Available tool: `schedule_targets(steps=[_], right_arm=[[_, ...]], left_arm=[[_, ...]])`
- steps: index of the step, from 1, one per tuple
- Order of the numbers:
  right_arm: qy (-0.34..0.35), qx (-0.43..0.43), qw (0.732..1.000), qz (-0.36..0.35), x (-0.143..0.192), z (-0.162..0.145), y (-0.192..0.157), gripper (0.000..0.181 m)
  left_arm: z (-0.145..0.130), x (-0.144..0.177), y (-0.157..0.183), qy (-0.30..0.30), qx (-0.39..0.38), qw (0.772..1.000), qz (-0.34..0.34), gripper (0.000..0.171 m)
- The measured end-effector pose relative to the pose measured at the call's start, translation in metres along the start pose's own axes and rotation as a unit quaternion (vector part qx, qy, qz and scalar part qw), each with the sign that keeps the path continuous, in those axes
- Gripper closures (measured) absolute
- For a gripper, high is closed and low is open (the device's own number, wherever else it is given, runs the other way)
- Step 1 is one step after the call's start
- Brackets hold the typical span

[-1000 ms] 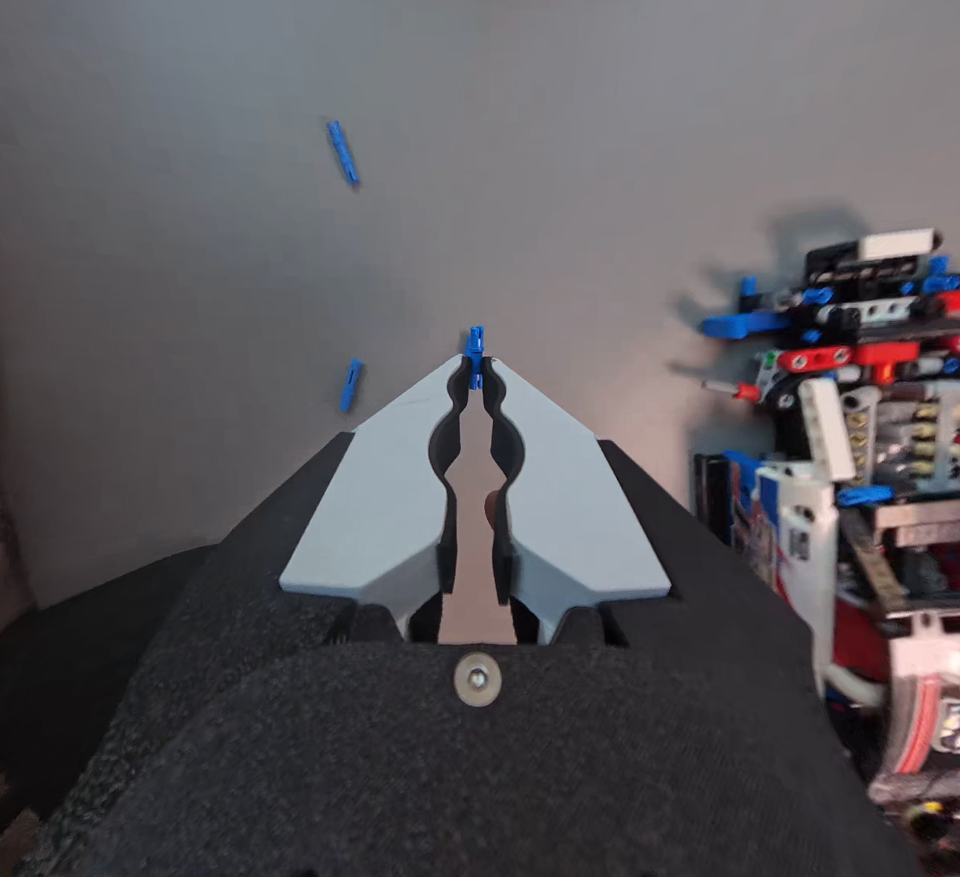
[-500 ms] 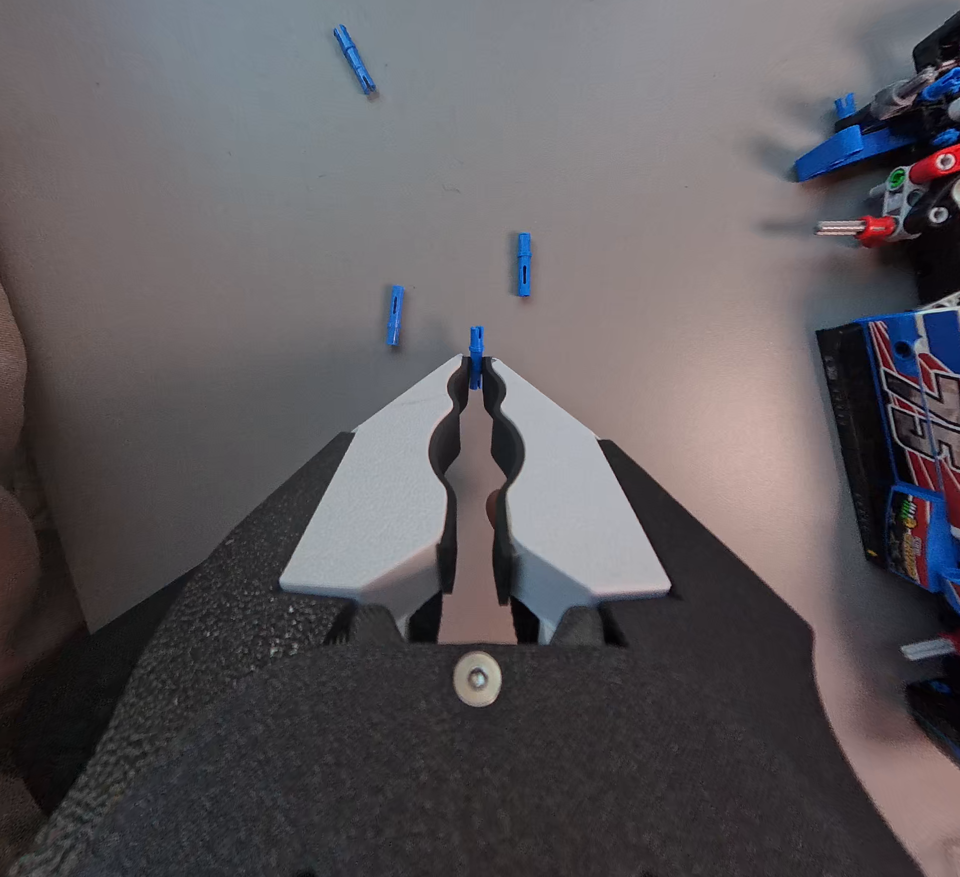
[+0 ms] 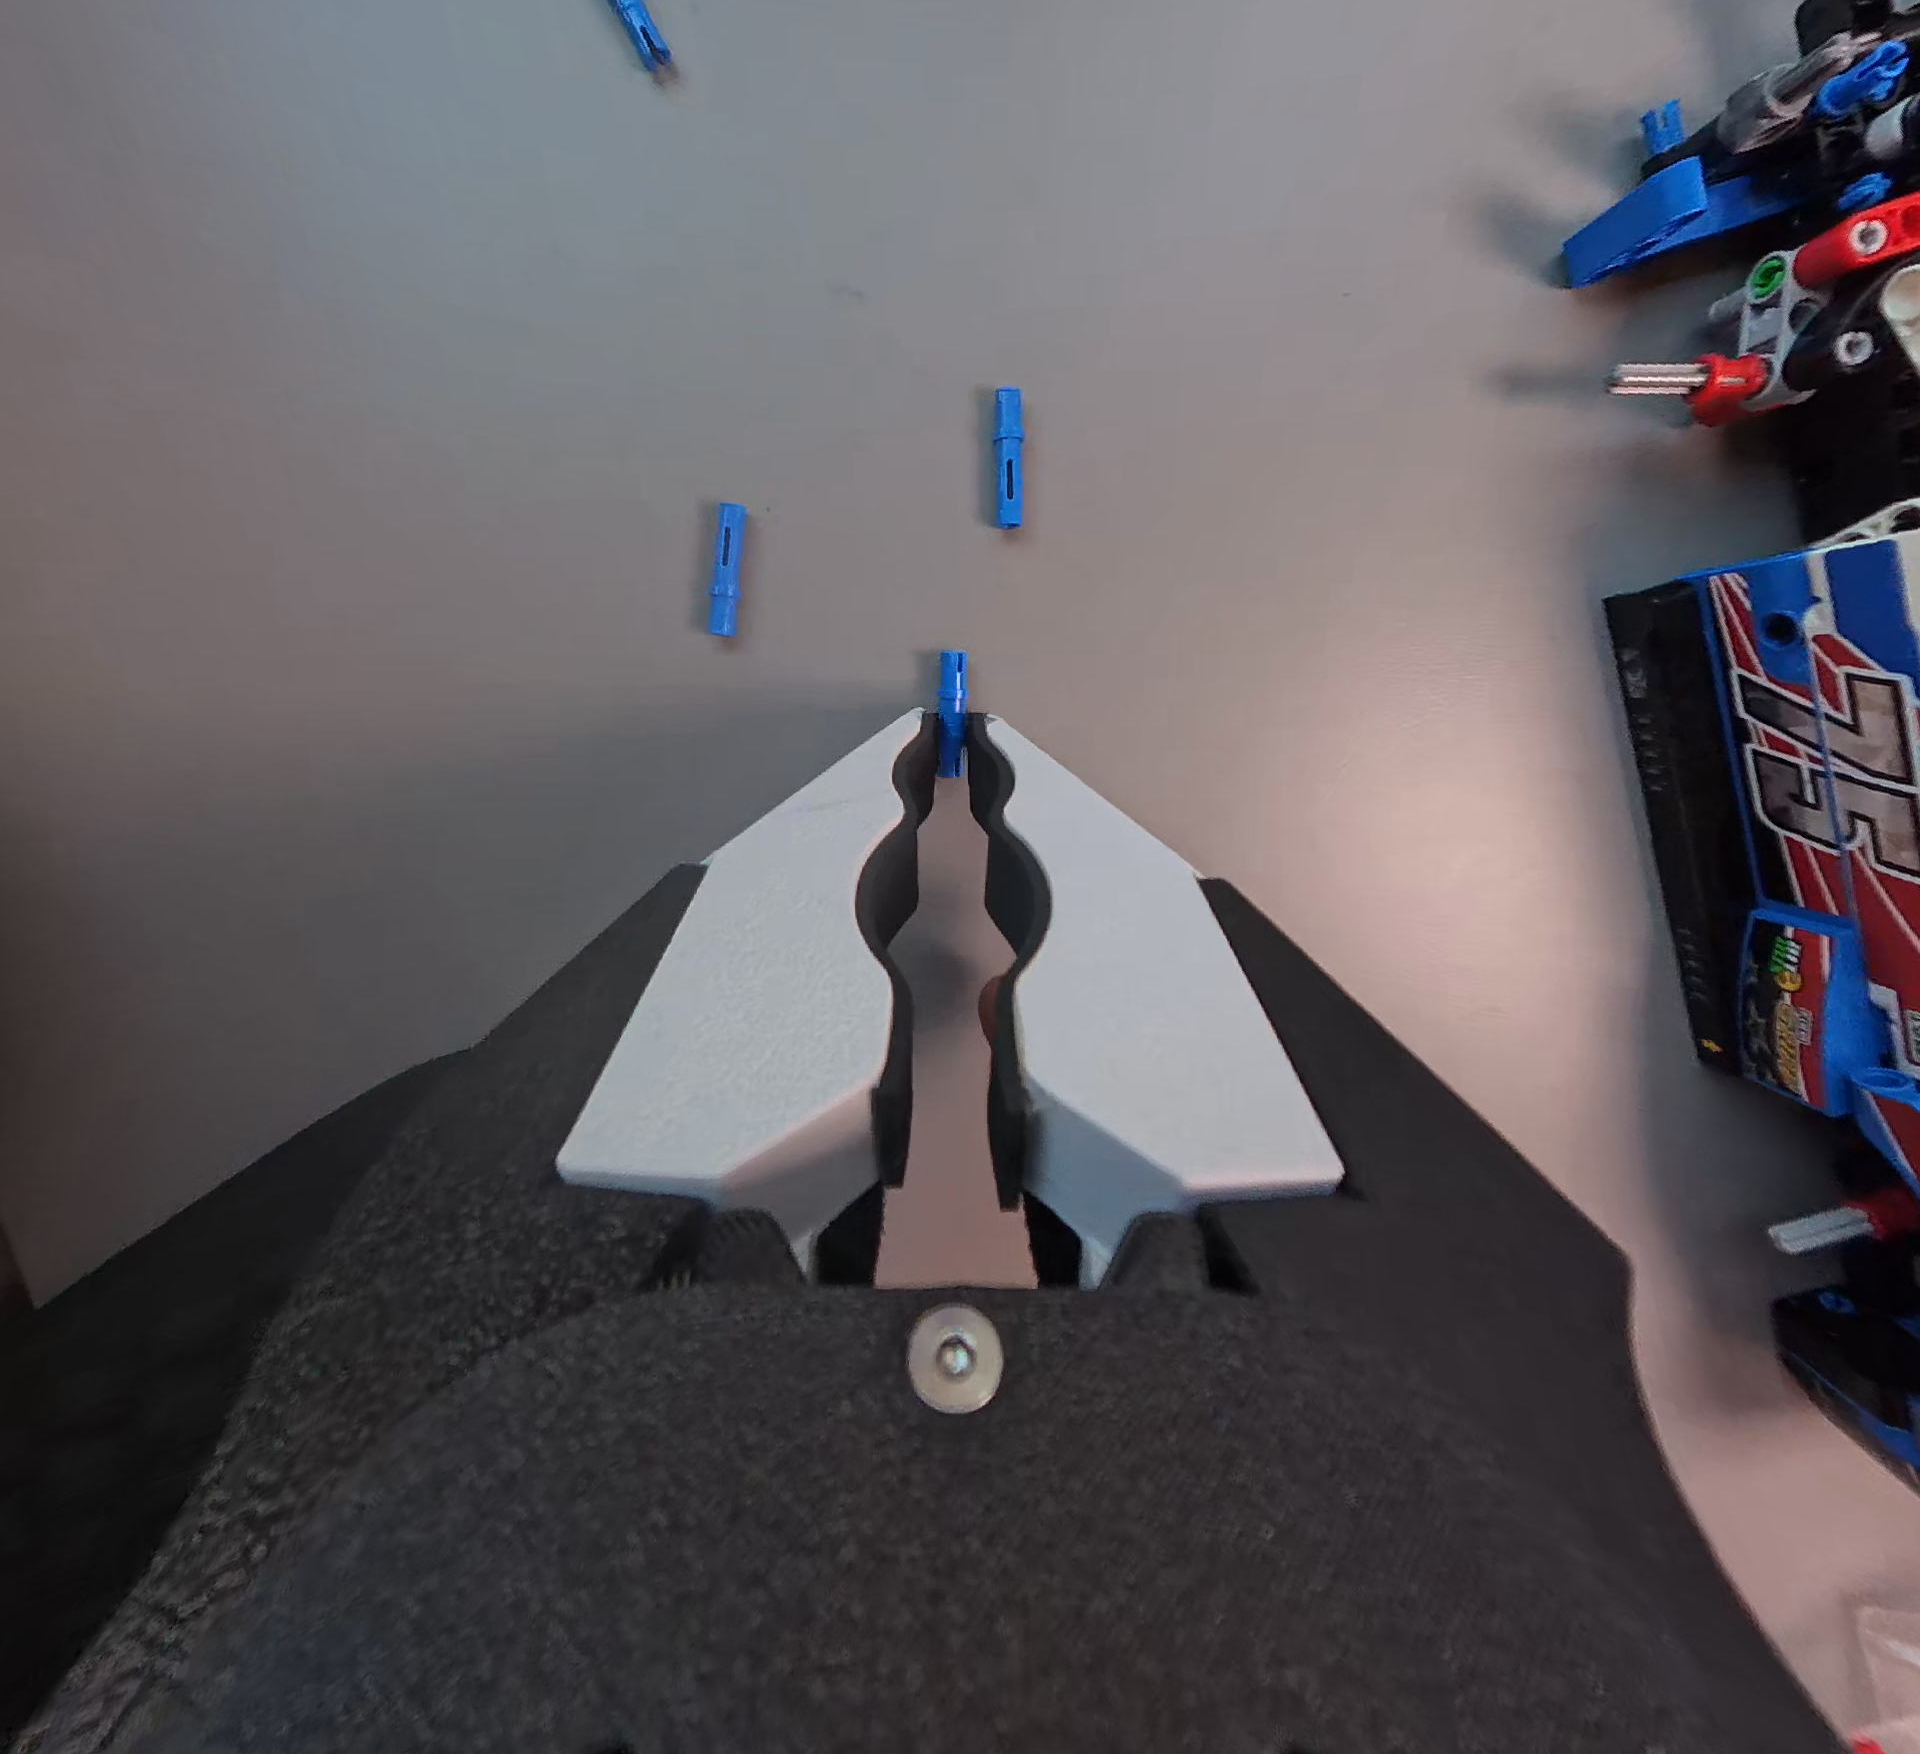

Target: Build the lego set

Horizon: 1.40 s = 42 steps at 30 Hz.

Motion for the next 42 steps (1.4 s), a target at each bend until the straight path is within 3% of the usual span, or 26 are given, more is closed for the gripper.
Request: schedule_targets(steps=[3, 12, 18, 21, 26, 28, 30, 33, 35, 38, 42], right_arm=[[0.014, 0.002, 1.0, -0.021, -0.001, 0.002, 0.003, 0.171], [0.124, -0.051, 0.99, -0.052, 0.021, 0.004, 0.013, 0.171], [0.141, -0.066, 0.987, -0.046, 0.02, -0.003, 0.011, 0.171], [0.144, -0.069, 0.986, -0.047, 0.02, -0.004, 0.012, 0.172], [0.174, -0.063, 0.98, -0.069, 0.029, 0.003, 0.016, 0.172], [0.179, -0.058, 0.979, -0.082, 0.033, 0.003, 0.018, 0.172], [0.162, -0.059, 0.981, -0.087, 0.034, -0.003, 0.021, 0.17], [0.123, -0.062, 0.989, -0.047, 0.024, -0.015, 0.017, 0.165], [0.115, -0.049, 0.992, -0.032, 0.017, -0.016, 0.013, 0.164], [0.102, -0.038, 0.994, -0.009, 0.011, -0.011, 0.006, 0.164], [0.083, -0.024, 0.996, -0.019, 0.011, -0.008, 0.002, 0.166]], left_arm=[[-0.01, -0.023, 0.0, -0.077, 0.007, 0.997, -0.019, 0.139], [-0.011, -0.054, -0.001, -0.146, 0.024, 0.989, -0.016, 0.15], [-0.015, -0.06, 0.001, -0.153, 0.037, 0.987, -0.029, 0.154], [-0.017, -0.059, 0.002, -0.153, 0.032, 0.987, -0.037, 0.168], [-0.012, -0.052, 0.005, -0.135, -0.039, 0.99, -0.007, 0.169], [0.0, -0.033, 0.031, -0.091, -0.085, 0.992, -0.026, 0.169], [0.005, -0.011, 0.08, -0.053, -0.141, 0.984, -0.095, 0.169], [-0.013, 0.01, 0.168, -0.046, -0.187, 0.95, -0.246, 0.169], [-0.03, 0.009, 0.206, -0.057, -0.223, 0.93, -0.287, 0.169], [-0.043, 0.002, 0.235, -0.064, -0.238, 0.916, -0.315, 0.169], [-0.05, -0.007, 0.245, -0.069, -0.248, 0.911, -0.322, 0.169]])
Point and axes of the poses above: each gripper's, where its closed fingertips meet, x back along the fingers, z out of its top, y = z × x across the jaws, the point moved 5 cm from there along x, back along the fingers
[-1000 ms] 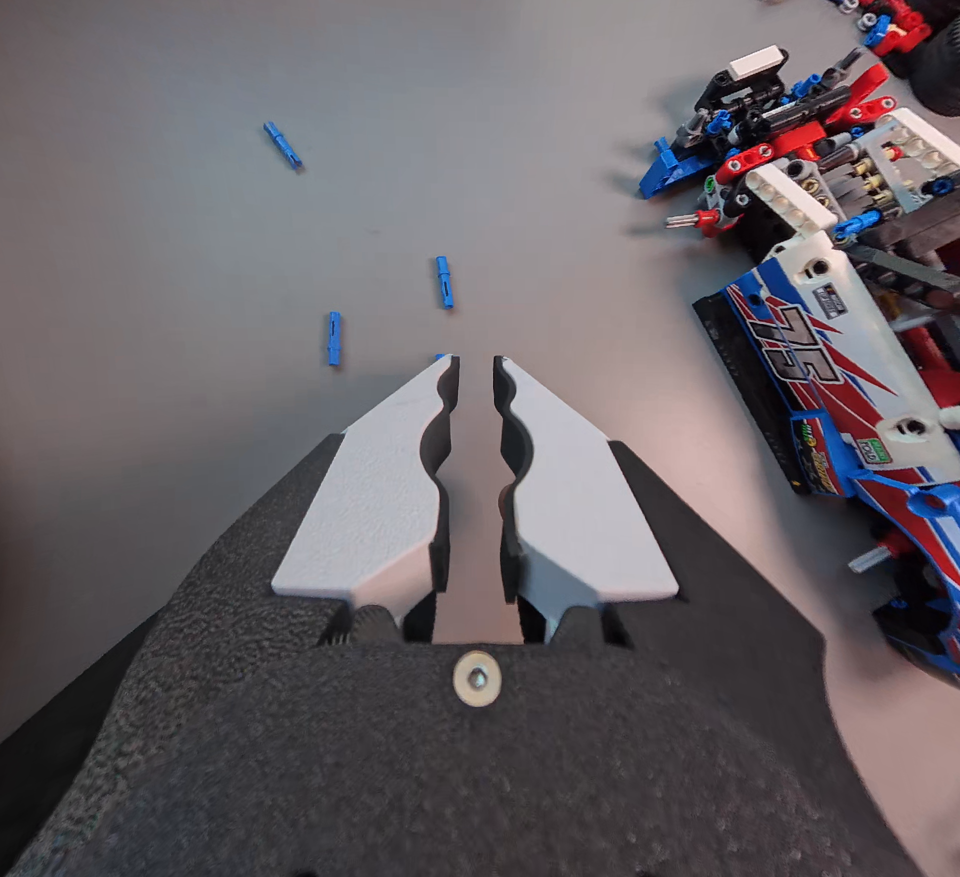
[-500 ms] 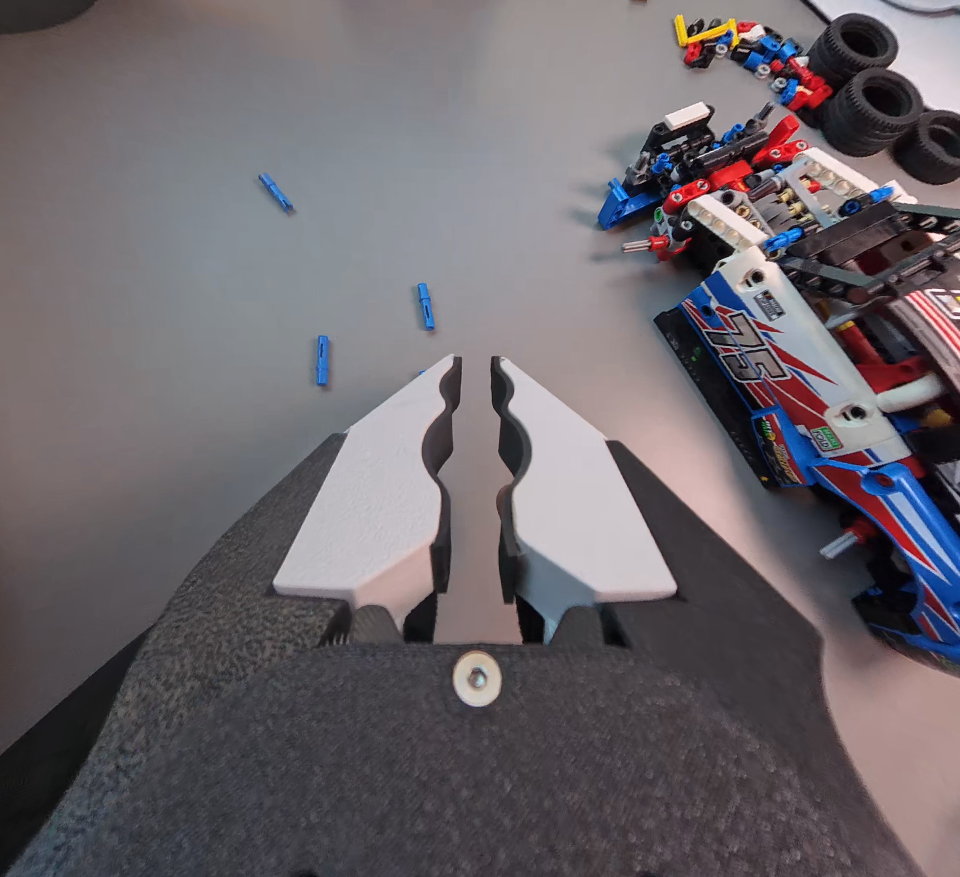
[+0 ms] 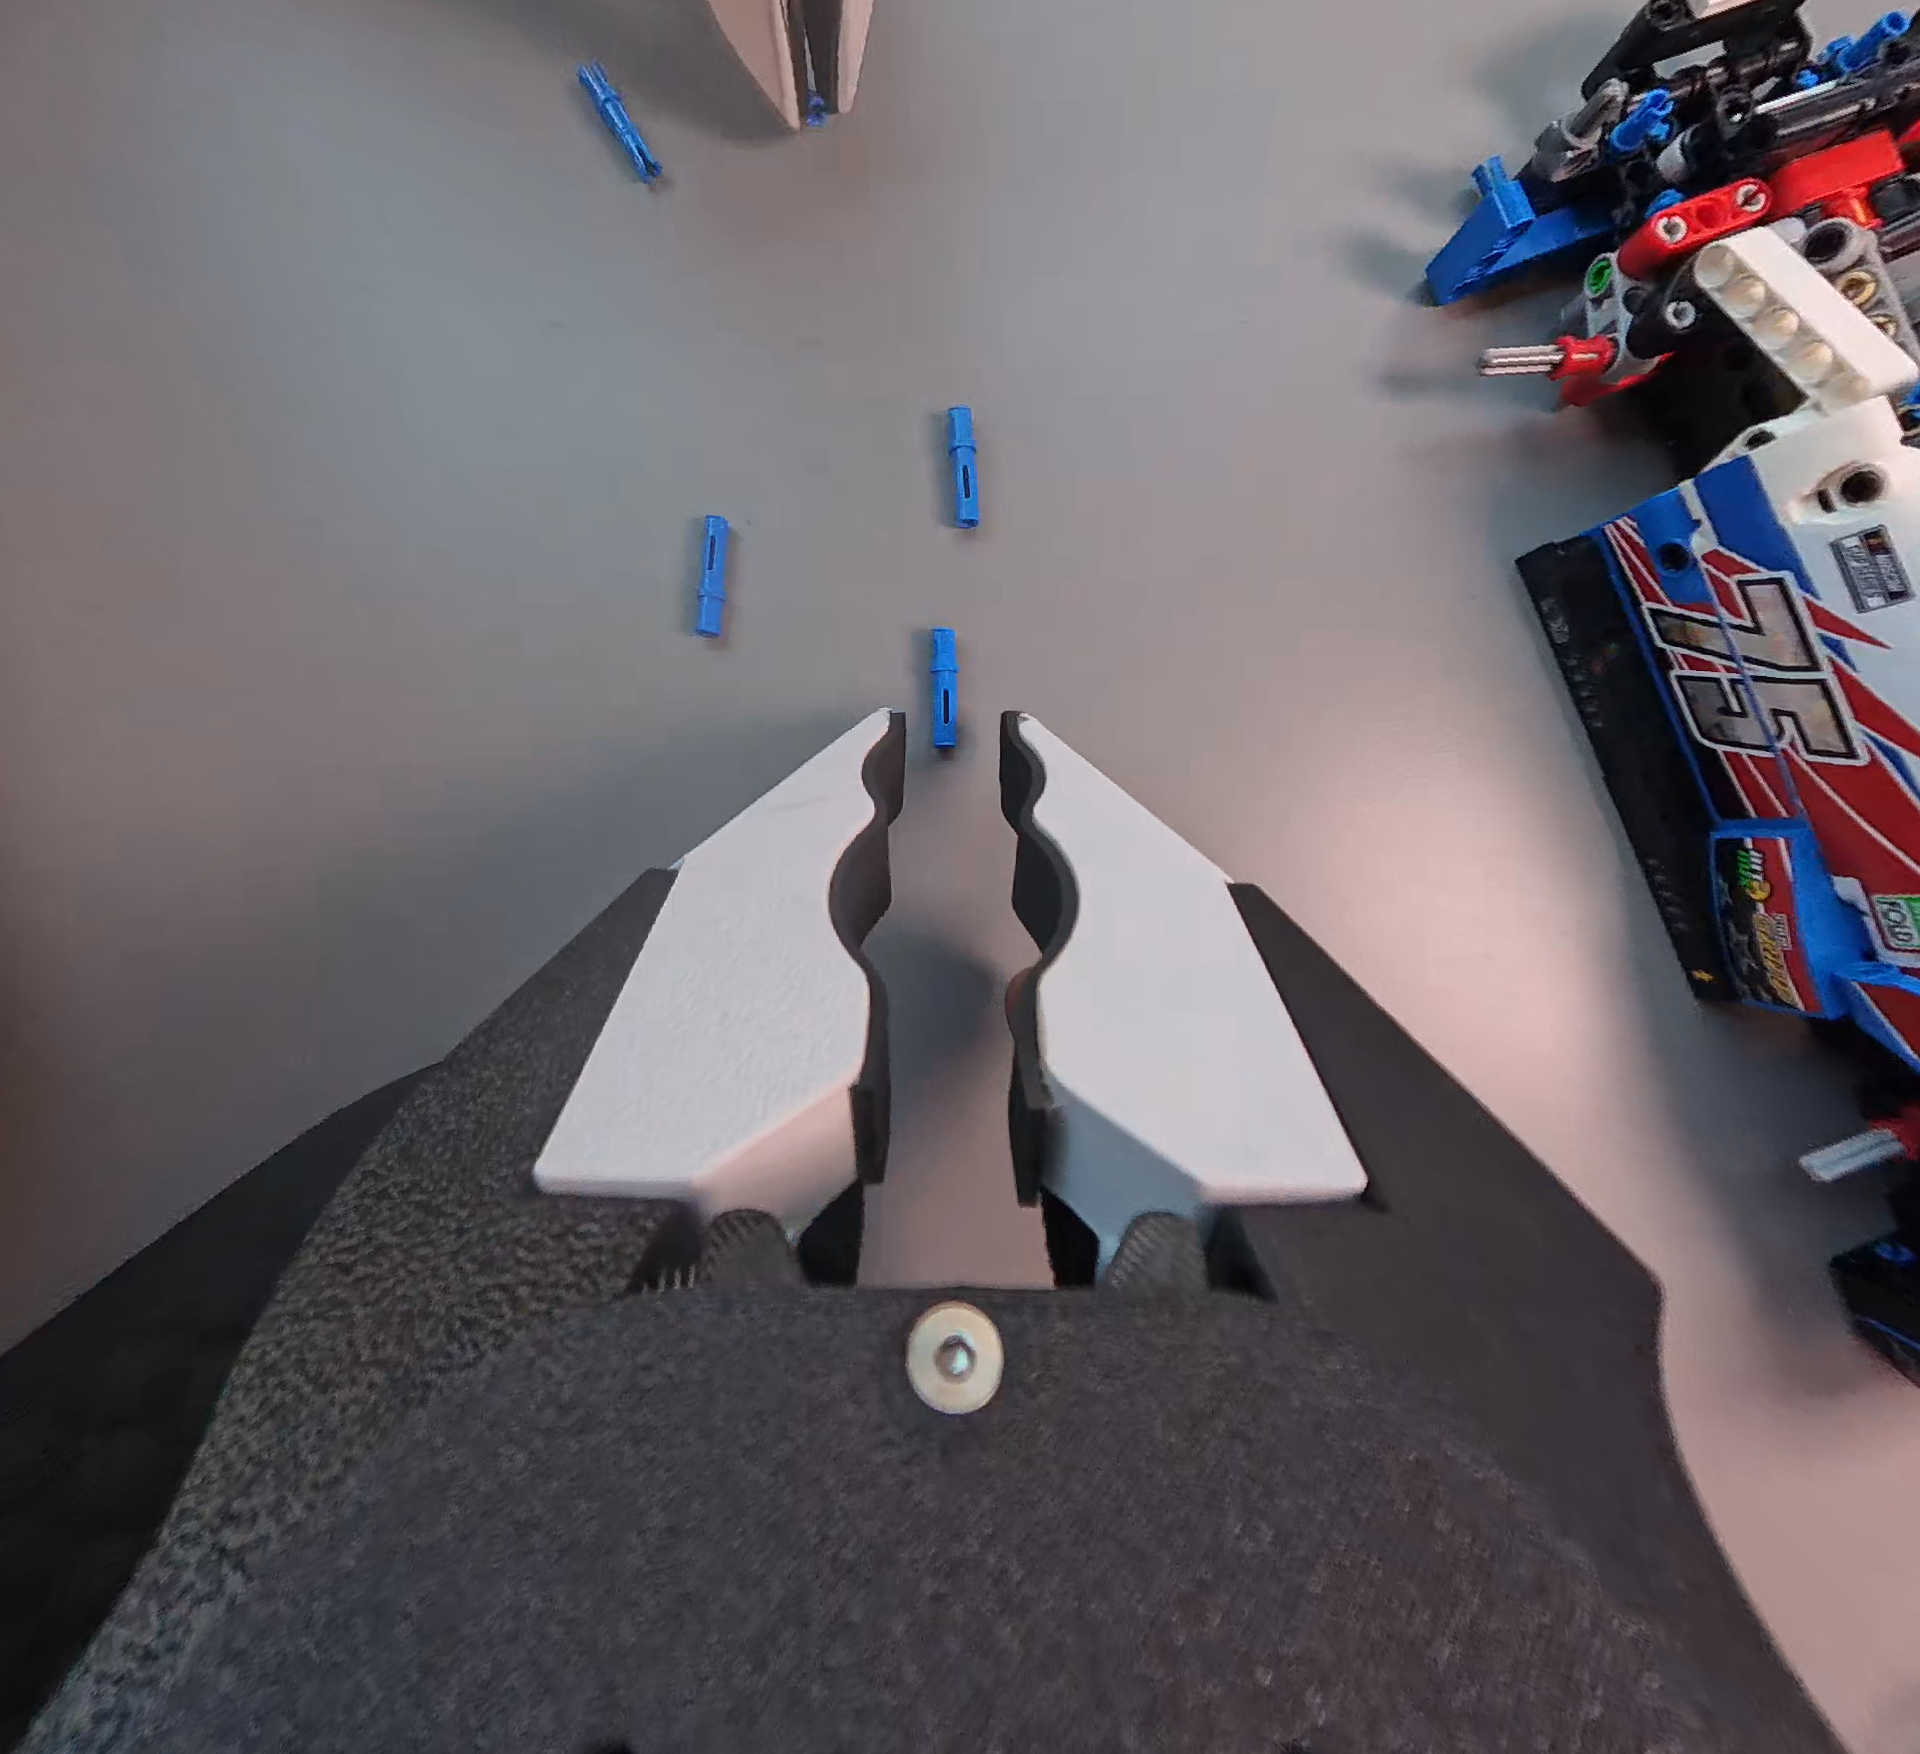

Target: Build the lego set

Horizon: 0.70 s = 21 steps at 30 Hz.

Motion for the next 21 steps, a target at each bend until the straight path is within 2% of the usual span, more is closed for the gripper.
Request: schedule_targets(steps=[3, 10, 21], right_arm=[[-0.005, 0.005, 1.0, -0.01, -0.001, 0.001, -0.001, 0.17], [-0.016, 0.021, 1.0, -0.008, -0.011, 0.007, -0.005, 0.179], [-0.006, 0.057, 0.998, 0.006, -0.033, 0.035, -0.013, 0.18]], left_arm=[[0.0, -0.003, 0.002, 0.004, -0.013, 1.0, 0.005, 0.168], [-0.002, 0.005, 0.005, 0.043, -0.011, 0.999, 0.011, 0.152], [-0.034, 0.015, 0.018, 0.057, -0.02, 0.998, 0.022, 0.133]])
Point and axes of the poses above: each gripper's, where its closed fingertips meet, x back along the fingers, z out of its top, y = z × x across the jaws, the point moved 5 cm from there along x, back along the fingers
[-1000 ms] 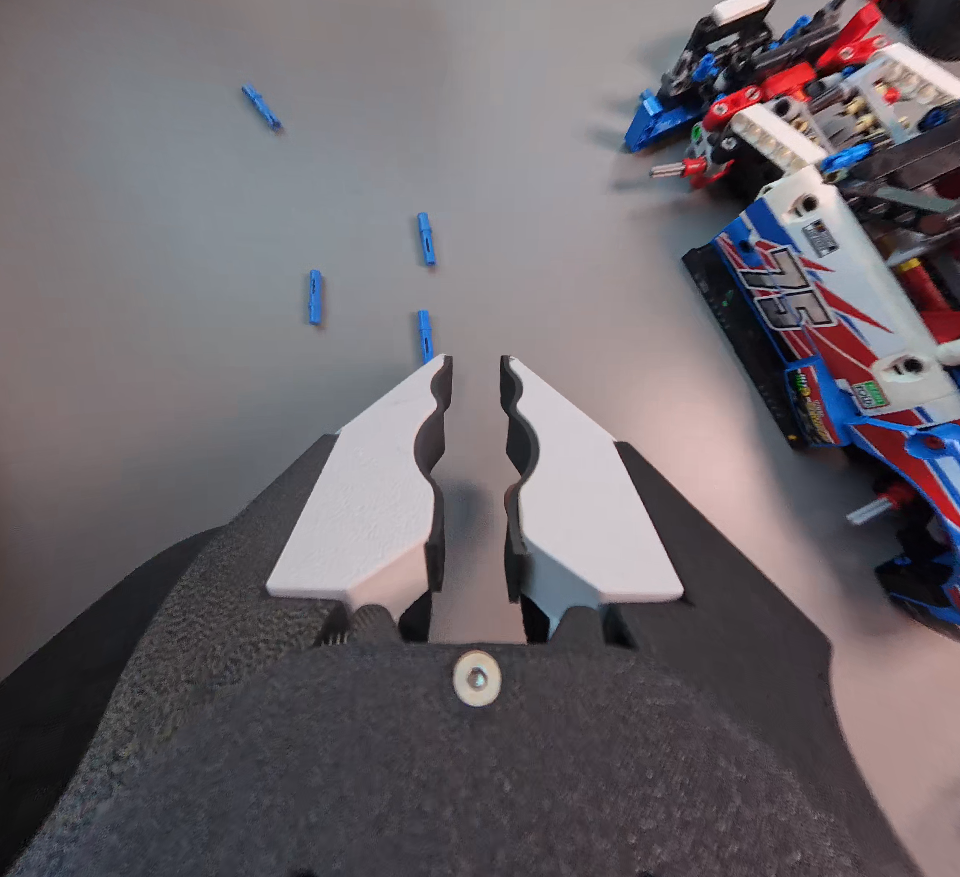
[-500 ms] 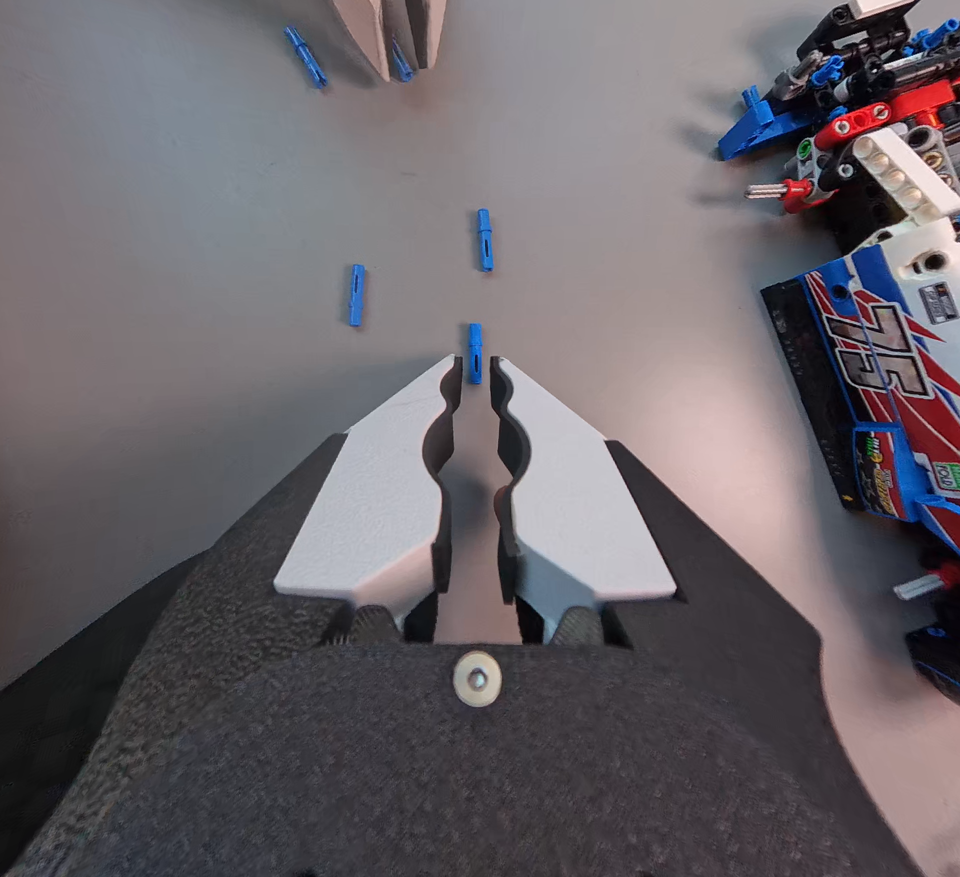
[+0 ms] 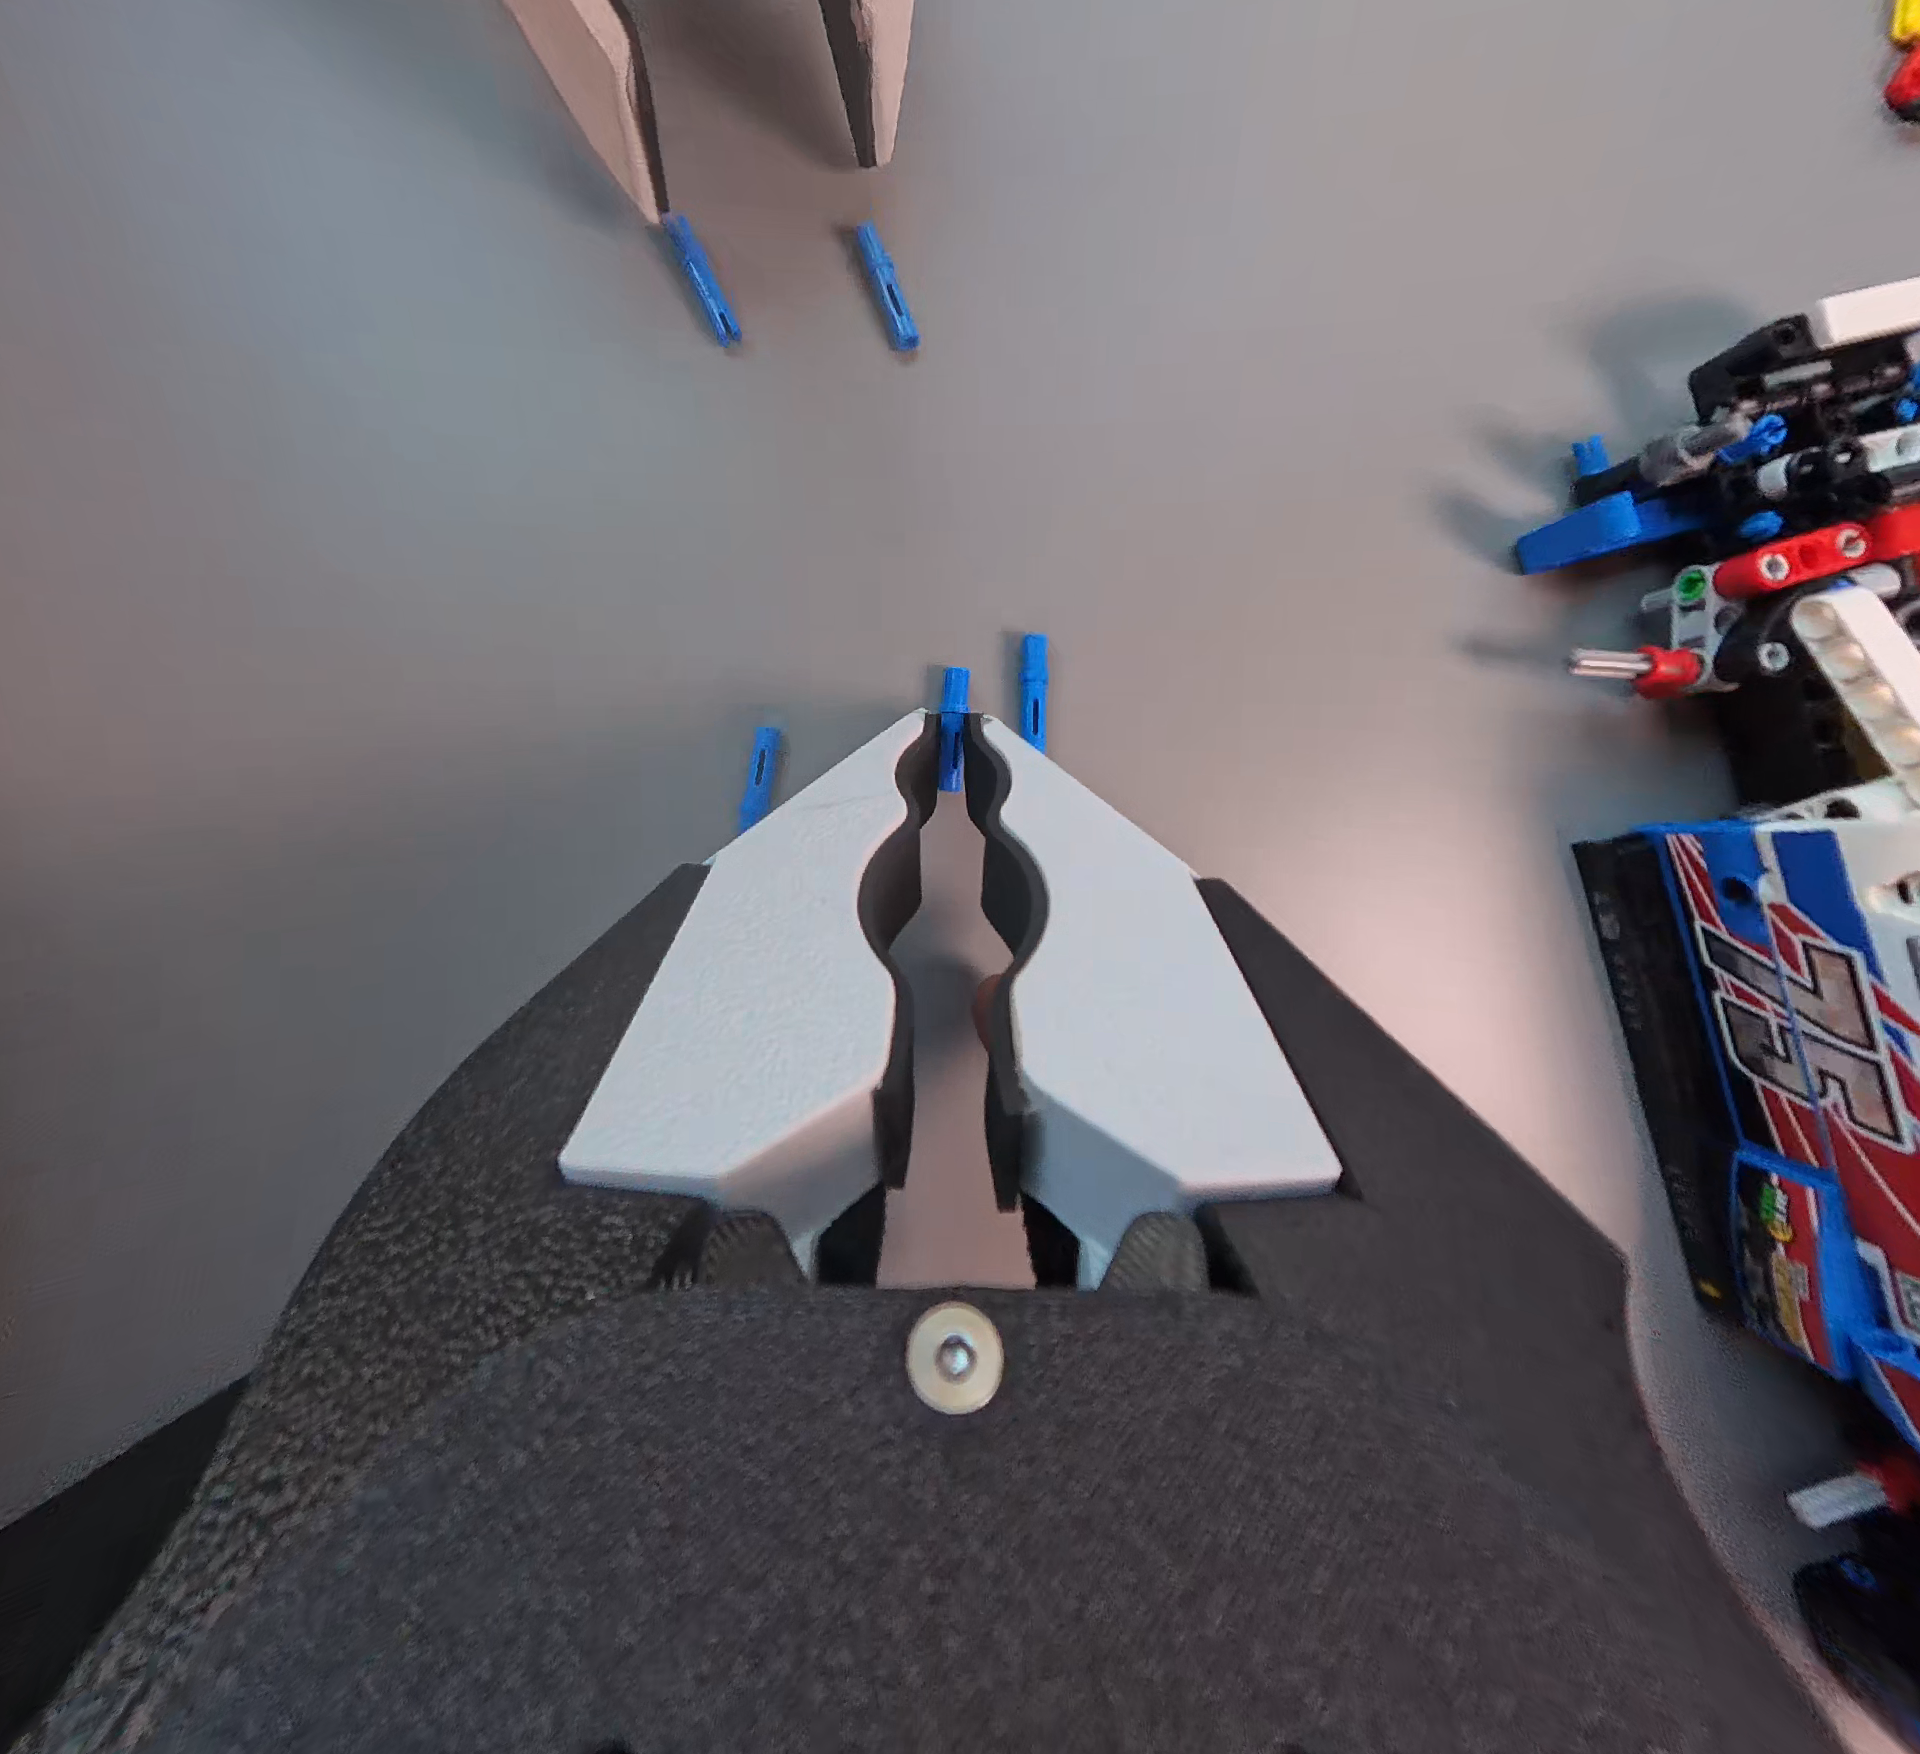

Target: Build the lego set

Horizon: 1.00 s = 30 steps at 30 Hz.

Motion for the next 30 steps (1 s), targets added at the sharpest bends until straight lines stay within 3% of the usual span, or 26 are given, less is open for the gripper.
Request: schedule_targets(steps=[5, 10, 15, 16, 18, 21, 24, 28, 30], right_arm=[[0.025, 0.01, 1.0, -0.006, -0.004, 0.014, 0.002, 0.176], [0.147, -0.018, 0.989, -0.007, 0.022, 0.024, 0.003, 0.163], [0.257, -0.087, 0.962, -0.036, 0.043, 0.018, 0.016, 0.138], [0.268, -0.096, 0.958, -0.047, 0.046, 0.015, 0.019, 0.143], [0.281, -0.102, 0.952, -0.068, 0.053, 0.01, 0.023, 0.179], [0.3, -0.107, 0.943, -0.095, 0.058, 0.004, 0.03, 0.181], [0.315, -0.111, 0.935, -0.124, 0.061, 0.0, 0.036, 0.181], [0.326, -0.122, 0.927, -0.143, 0.062, -0.005, 0.043, 0.181], [0.32, -0.129, 0.926, -0.154, 0.061, -0.009, 0.047, 0.181]], left_arm=[[-0.005, 0.005, 0.002, 0.024, 0.015, 1.0, 0.01, 0.134], [0.0, 0.022, -0.006, 0.116, 0.043, 0.99, 0.063, 0.126], [0.004, 0.083, -0.023, 0.215, 0.056, 0.956, 0.19, 0.131], [0.001, 0.105, -0.028, 0.231, 0.059, 0.945, 0.224, 0.135], [-0.013, 0.153, -0.043, 0.238, 0.078, 0.922, 0.295, 0.142], [-0.053, 0.234, -0.074, 0.188, 0.13, 0.887, 0.402, 0.145], [-0.11, 0.307, -0.11, 0.091, 0.195, 0.854, 0.474, 0.145], [-0.181, 0.355, -0.153, -0.013, 0.299, 0.844, 0.445, 0.145], [-0.215, 0.346, -0.168, -0.054, 0.365, 0.848, 0.381, 0.137]])
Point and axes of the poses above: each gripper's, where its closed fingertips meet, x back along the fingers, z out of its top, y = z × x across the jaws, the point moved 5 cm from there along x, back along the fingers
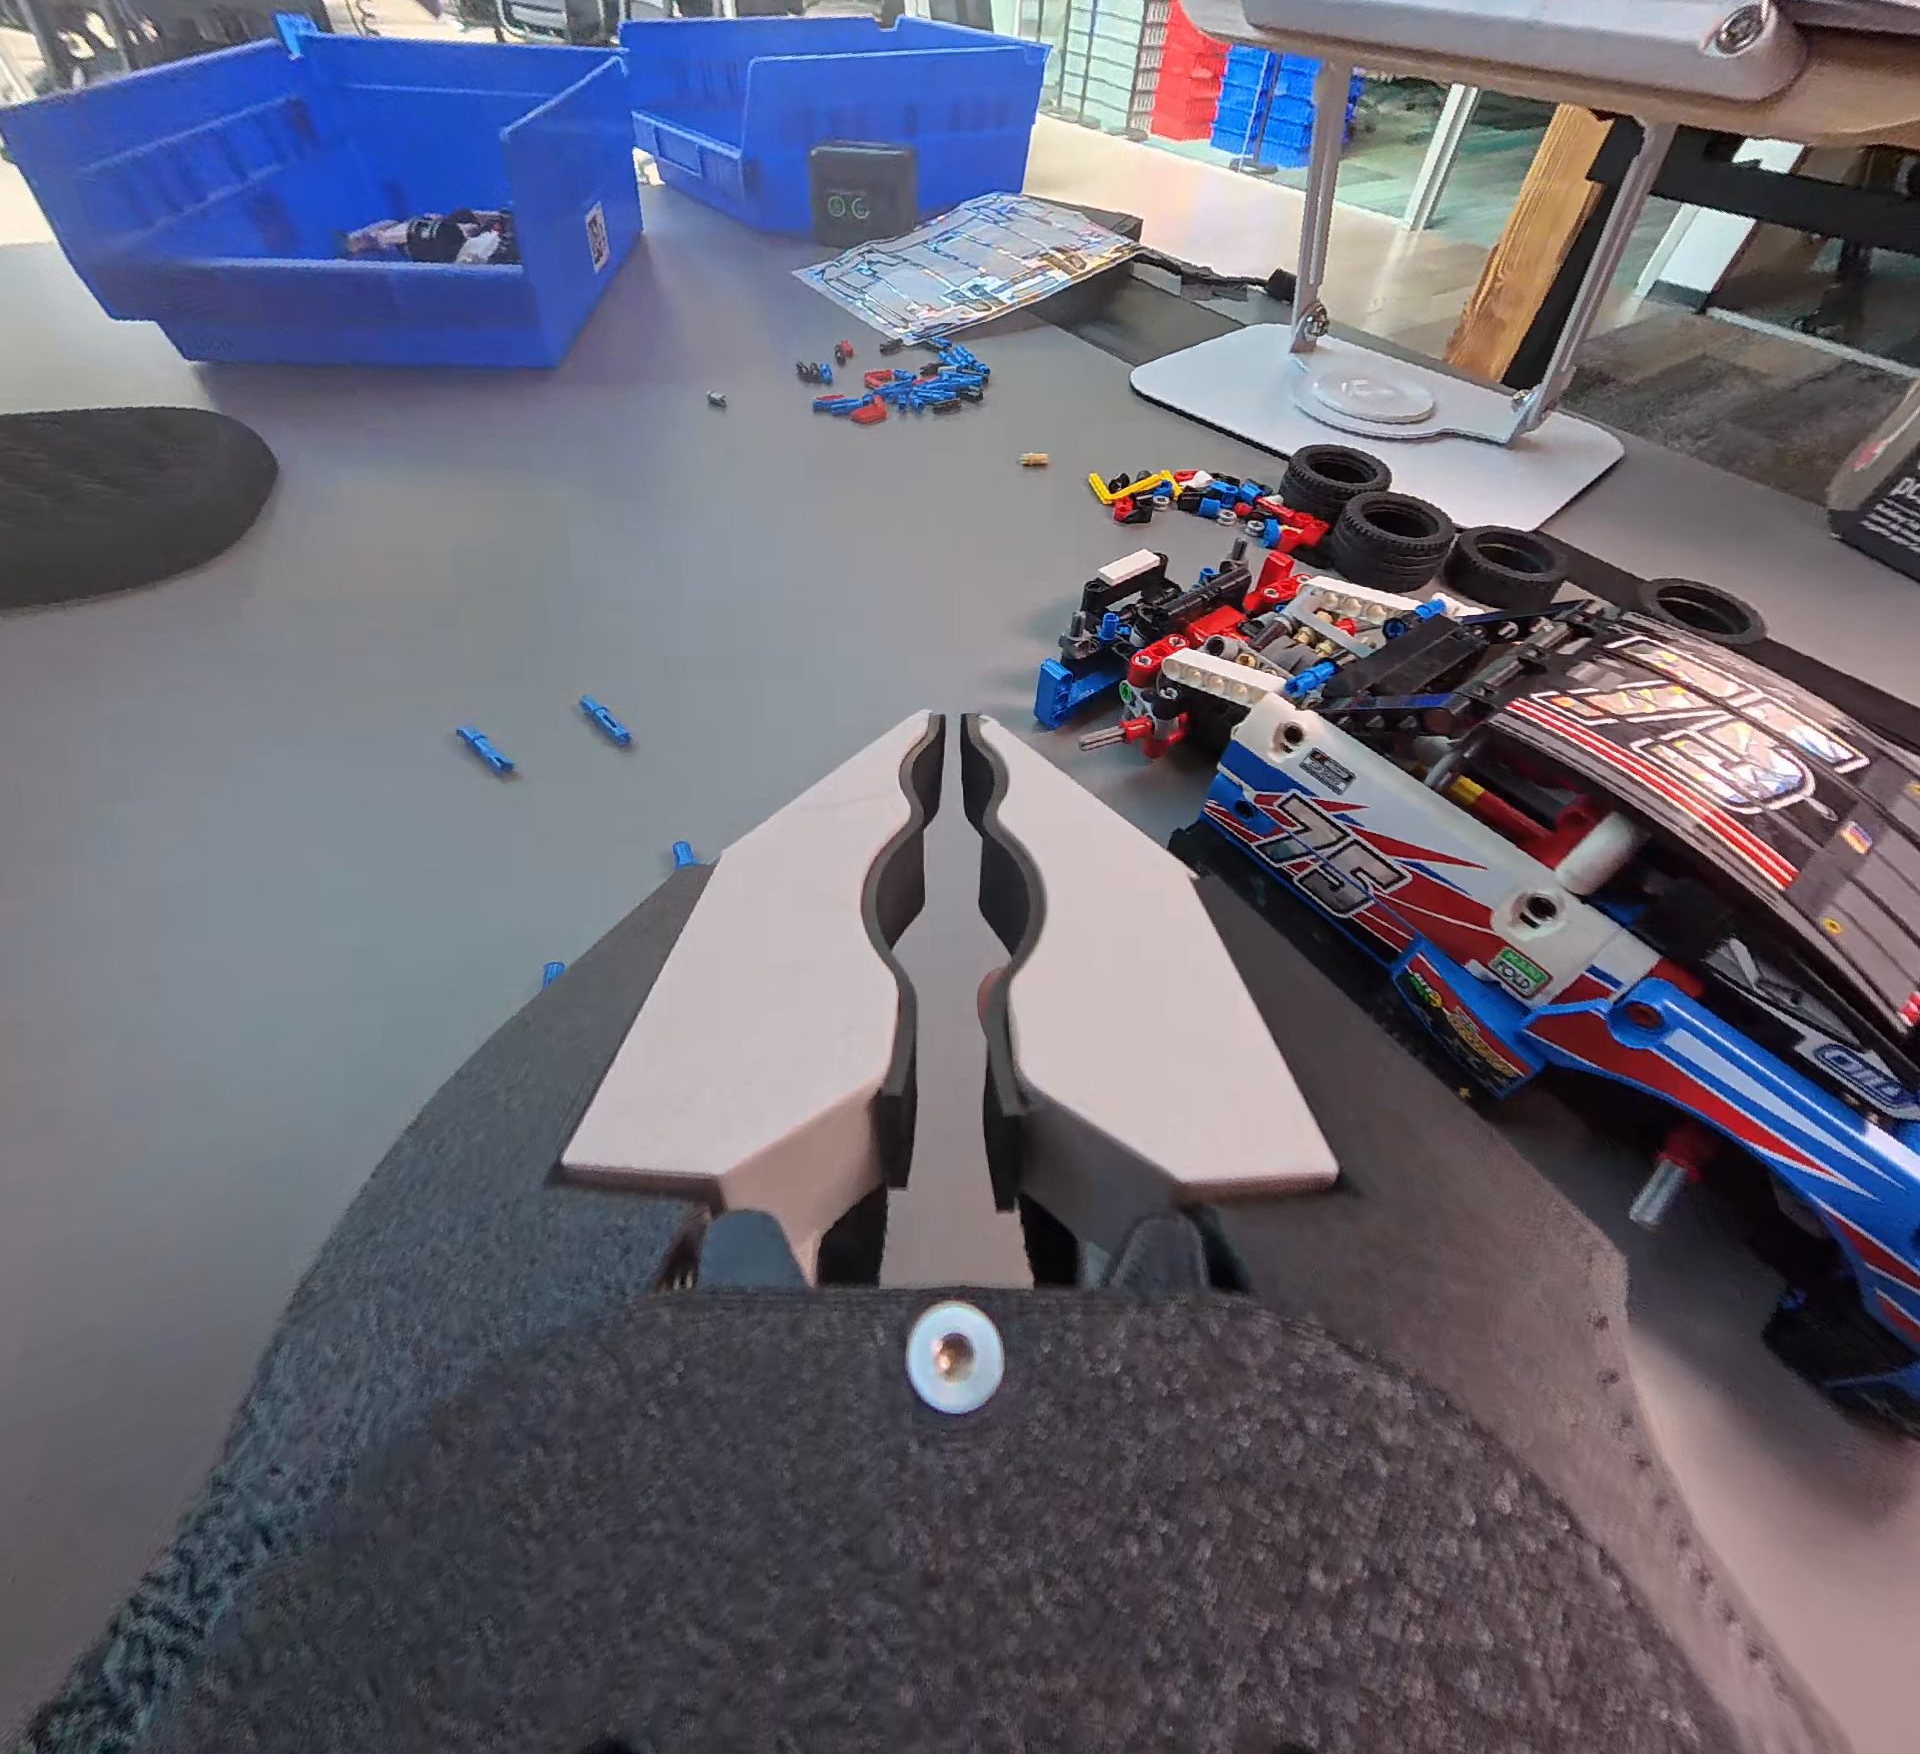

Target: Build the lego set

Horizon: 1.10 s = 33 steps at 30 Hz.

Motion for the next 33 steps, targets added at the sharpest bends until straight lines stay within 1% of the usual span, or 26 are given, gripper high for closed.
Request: schedule_targets(steps=[1, 2, 3, 4, 6, 8, 9, 11, 13, 14, 16, 18, 19, 20, 21, 23, 25, 27, 29, 31, 33], right_arm=[[0.0, 0.0, 1.0, -0.005, 0.0, -0.001, 0.001, 0.181], [0.0, 0.0, 1.0, -0.009, 0.0, -0.001, 0.003, 0.181], [0.001, 0.0, 1.0, -0.014, 0.0, -0.001, 0.003, 0.181], [0.001, 0.0, 1.0, -0.018, 0.0, -0.002, 0.004, 0.181], [-0.003, -0.003, 1.0, -0.026, -0.001, -0.004, 0.006, 0.181], [-0.008, -0.006, 0.999, -0.031, -0.002, -0.006, 0.008, 0.181], [-0.011, -0.007, 0.999, -0.031, -0.003, -0.007, 0.008, 0.181], [-0.017, -0.005, 0.999, -0.034, -0.004, -0.009, 0.009, 0.18], [-0.022, -0.001, 0.999, -0.037, -0.004, -0.011, 0.009, 0.18], [-0.024, 0.0, 0.999, -0.038, -0.004, -0.012, 0.01, 0.181], [-0.027, -0.001, 0.999, -0.037, -0.004, -0.013, 0.01, 0.181], [-0.025, -0.001, 0.999, -0.035, -0.004, -0.012, 0.01, 0.181], [-0.026, 0.0, 0.999, -0.034, -0.004, -0.012, 0.01, 0.181], [-0.026, 0.0, 0.999, -0.032, -0.005, -0.013, 0.009, 0.181], [-0.027, 0.001, 0.999, -0.031, -0.005, -0.013, 0.009, 0.181], [-0.026, 0.003, 0.999, -0.03, -0.005, -0.012, 0.008, 0.181], [-0.028, 0.004, 0.999, -0.029, -0.006, -0.013, 0.008, 0.181], [-0.029, 0.006, 0.999, -0.028, -0.006, -0.013, 0.007, 0.181], [-0.031, 0.009, 0.999, -0.03, -0.006, -0.013, 0.007, 0.181], [-0.032, 0.014, 0.999, -0.033, -0.005, -0.014, 0.006, 0.181], [-0.034, 0.016, 0.999, -0.036, -0.005, -0.014, 0.007, 0.181]], left_arm=[[-0.007, -0.015, -0.005, -0.033, 0.02, 0.999, -0.022, 0.13], [-0.013, -0.029, -0.006, -0.052, 0.028, 0.997, -0.039, 0.127], [-0.017, -0.041, -0.007, -0.067, 0.029, 0.996, -0.048, 0.124], [-0.02, -0.053, -0.009, -0.079, 0.024, 0.996, -0.043, 0.123], [-0.02, -0.072, -0.011, -0.09, 0.007, 0.995, -0.032, 0.121], [-0.019, -0.086, -0.007, -0.098, 0.006, 0.994, -0.047, 0.123], [-0.018, -0.09, -0.004, -0.1, 0.012, 0.993, -0.064, 0.128], [-0.016, -0.091, 0.005, -0.104, 0.022, 0.988, -0.111, 0.153], [-0.02, -0.087, 0.008, -0.119, 0.002, 0.986, -0.117, 0.158], [-0.025, -0.083, 0.011, -0.136, -0.009, 0.983, -0.123, 0.168], [-0.044, -0.075, 0.025, -0.192, -0.033, 0.966, -0.167, 0.171], [-0.066, -0.063, 0.043, -0.247, -0.078, 0.941, -0.219, 0.171], [-0.075, -0.055, 0.051, -0.267, -0.109, 0.927, -0.238, 0.167], [-0.081, -0.048, 0.056, -0.274, -0.134, 0.92, -0.246, 0.166], [-0.08, -0.042, 0.058, -0.266, -0.148, 0.921, -0.242, 0.165], [-0.066, -0.034, 0.049, -0.221, -0.144, 0.942, -0.206, 0.159], [-0.049, -0.03, 0.025, -0.179, -0.124, 0.967, -0.132, 0.153], [-0.038, -0.027, 0.002, -0.152, -0.085, 0.981, -0.083, 0.149], [-0.038, -0.026, -0.014, -0.16, -0.056, 0.984, -0.053, 0.141], [-0.044, -0.029, -0.025, -0.179, -0.049, 0.982, -0.029, 0.137], [-0.051, -0.034, -0.023, -0.197, -0.047, 0.978, -0.042, 0.135]])
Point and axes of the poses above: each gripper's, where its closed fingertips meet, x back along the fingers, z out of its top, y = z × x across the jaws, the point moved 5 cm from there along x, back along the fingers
